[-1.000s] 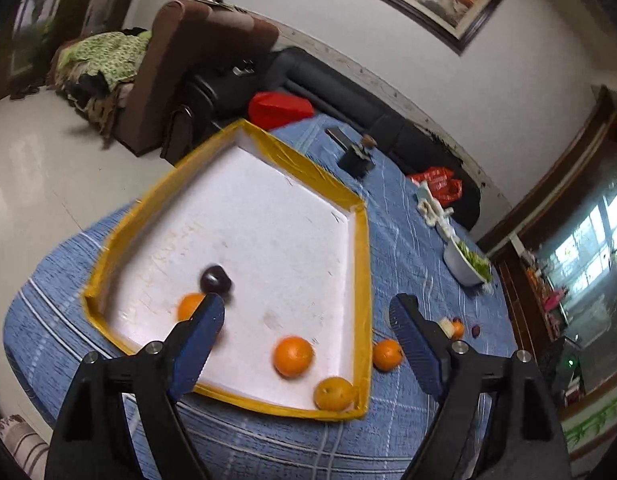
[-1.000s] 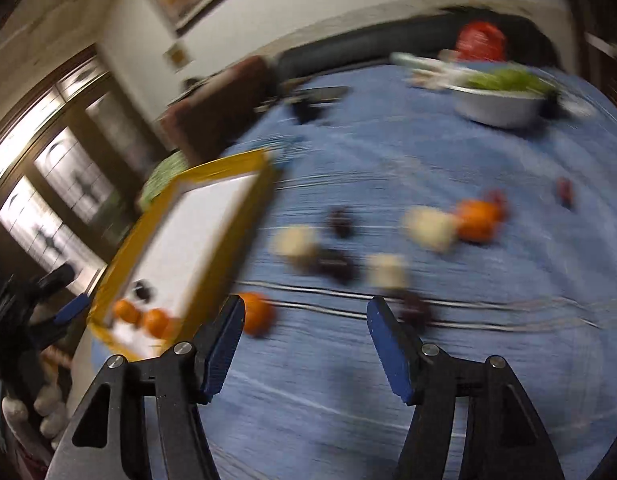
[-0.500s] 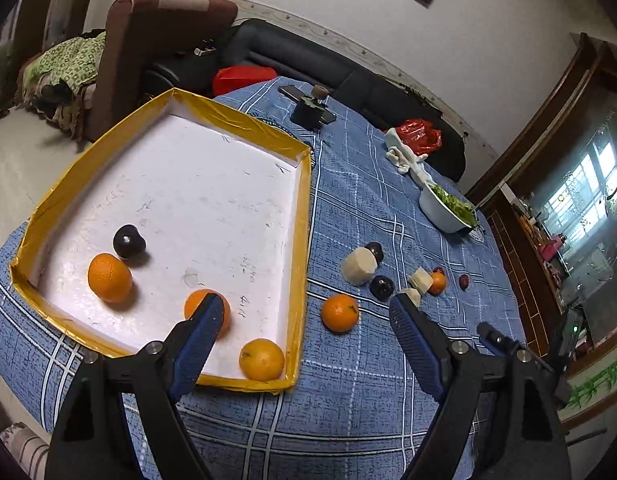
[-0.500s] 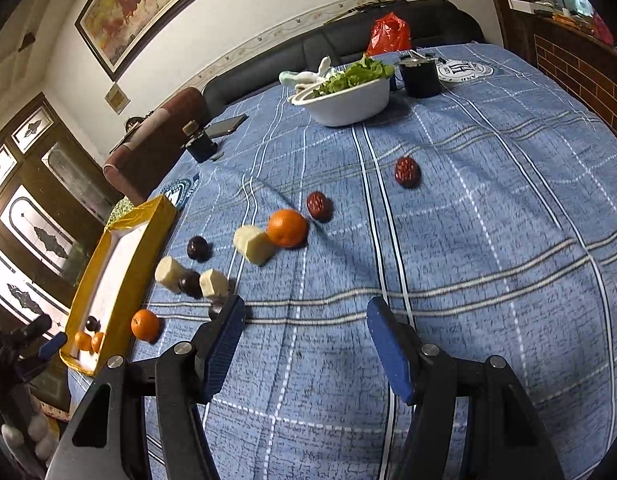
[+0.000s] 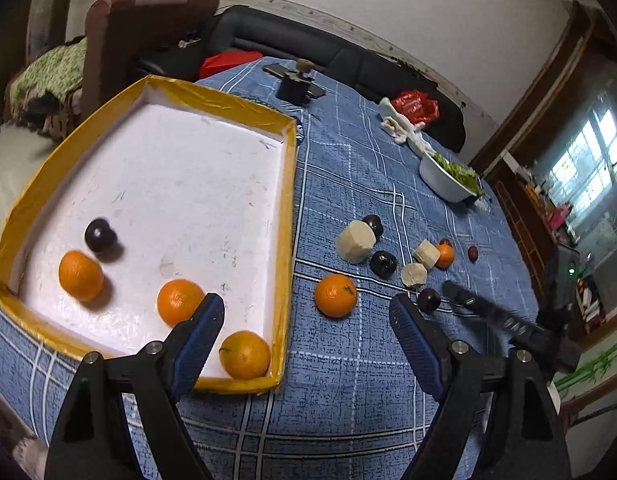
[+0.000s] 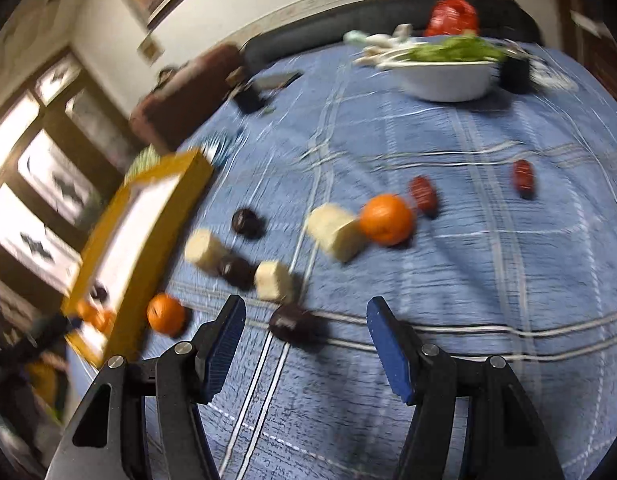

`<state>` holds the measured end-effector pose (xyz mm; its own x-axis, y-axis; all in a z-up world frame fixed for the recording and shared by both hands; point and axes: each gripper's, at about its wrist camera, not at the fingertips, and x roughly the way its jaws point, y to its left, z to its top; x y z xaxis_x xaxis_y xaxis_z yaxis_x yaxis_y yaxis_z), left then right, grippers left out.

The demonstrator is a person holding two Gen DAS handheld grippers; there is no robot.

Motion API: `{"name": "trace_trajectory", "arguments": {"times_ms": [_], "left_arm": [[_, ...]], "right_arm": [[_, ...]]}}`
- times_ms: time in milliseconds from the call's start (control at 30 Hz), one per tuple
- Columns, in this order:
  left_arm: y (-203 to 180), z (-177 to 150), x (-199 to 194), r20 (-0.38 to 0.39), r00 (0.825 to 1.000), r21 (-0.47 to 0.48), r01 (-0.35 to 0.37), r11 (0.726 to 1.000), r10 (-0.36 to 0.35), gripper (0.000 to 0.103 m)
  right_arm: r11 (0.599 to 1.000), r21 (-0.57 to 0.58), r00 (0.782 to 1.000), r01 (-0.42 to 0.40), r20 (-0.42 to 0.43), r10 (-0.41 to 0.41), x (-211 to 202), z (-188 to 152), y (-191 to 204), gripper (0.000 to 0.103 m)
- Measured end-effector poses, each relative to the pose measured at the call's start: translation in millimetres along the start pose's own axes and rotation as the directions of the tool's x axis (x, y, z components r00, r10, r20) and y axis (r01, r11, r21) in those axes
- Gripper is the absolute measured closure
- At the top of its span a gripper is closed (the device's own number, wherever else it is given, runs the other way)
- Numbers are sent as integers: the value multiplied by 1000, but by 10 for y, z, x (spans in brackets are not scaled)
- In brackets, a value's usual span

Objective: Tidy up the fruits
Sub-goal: 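Move both tools back toward the remaining fruit, then grasp a white root piece with the left tool while the right tool grasps a dark plum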

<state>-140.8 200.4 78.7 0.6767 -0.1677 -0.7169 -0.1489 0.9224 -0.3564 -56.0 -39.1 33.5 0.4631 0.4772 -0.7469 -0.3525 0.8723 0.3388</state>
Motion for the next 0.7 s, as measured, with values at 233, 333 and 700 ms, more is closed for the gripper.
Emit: {"name": "trace_trajectory", "arguments": {"times_ms": [233,333,700], "left_arm": [[-331,21,236,-36,999,136,-3,991,8,31],[-548,63,396,-36,999,217,-24,976,33,32],[-649,457,1200,-119,986,229,-92,969,121,34]], "right_arm": [[999,-36,1000,2,14,-2,93,-71,0,40],[999,-42,1000,15,25,-14,89,-84,-6,62],[999,-45,1000,-9,28,10,73,-100,31,72]]}}
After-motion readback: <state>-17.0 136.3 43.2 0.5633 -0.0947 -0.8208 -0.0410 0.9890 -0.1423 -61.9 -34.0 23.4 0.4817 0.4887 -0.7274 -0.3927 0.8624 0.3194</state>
